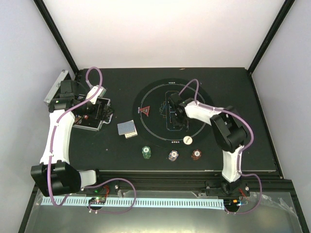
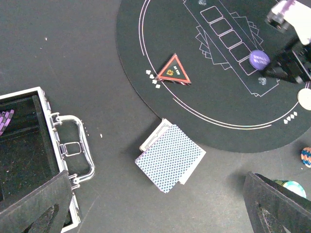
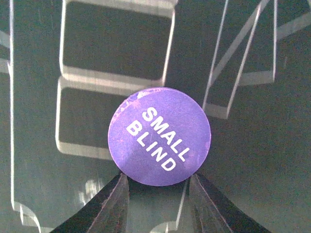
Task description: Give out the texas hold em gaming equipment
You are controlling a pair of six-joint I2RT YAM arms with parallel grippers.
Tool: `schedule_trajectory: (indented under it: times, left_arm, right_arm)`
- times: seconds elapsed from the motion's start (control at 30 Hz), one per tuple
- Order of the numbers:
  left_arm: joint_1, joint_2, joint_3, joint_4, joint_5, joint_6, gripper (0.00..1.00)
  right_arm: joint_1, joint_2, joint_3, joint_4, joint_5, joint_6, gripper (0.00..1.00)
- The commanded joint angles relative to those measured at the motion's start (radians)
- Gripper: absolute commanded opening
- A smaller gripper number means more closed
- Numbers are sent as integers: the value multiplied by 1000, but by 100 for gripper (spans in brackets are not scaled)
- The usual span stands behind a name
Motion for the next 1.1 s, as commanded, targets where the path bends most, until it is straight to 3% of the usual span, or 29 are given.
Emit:
schedule_trajectory:
  times: [0.0, 0.63, 0.9, 1.07]
  left_arm:
    - [9, -5, 44, -32, -8, 20, 99]
    - [9, -34, 60, -71, -23, 44, 99]
    - [10, -32, 65, -76, -26, 45, 99]
    - [9, -29, 68, -90, -1, 57, 99]
  right_arm:
    - [-70, 140, 155, 53, -5, -41, 36]
    - [-139, 611, 985, -247, -34, -69, 34]
    - [-158, 660, 1091, -234, -40, -74, 34]
    - [-152, 555, 1022, -220, -41, -121, 41]
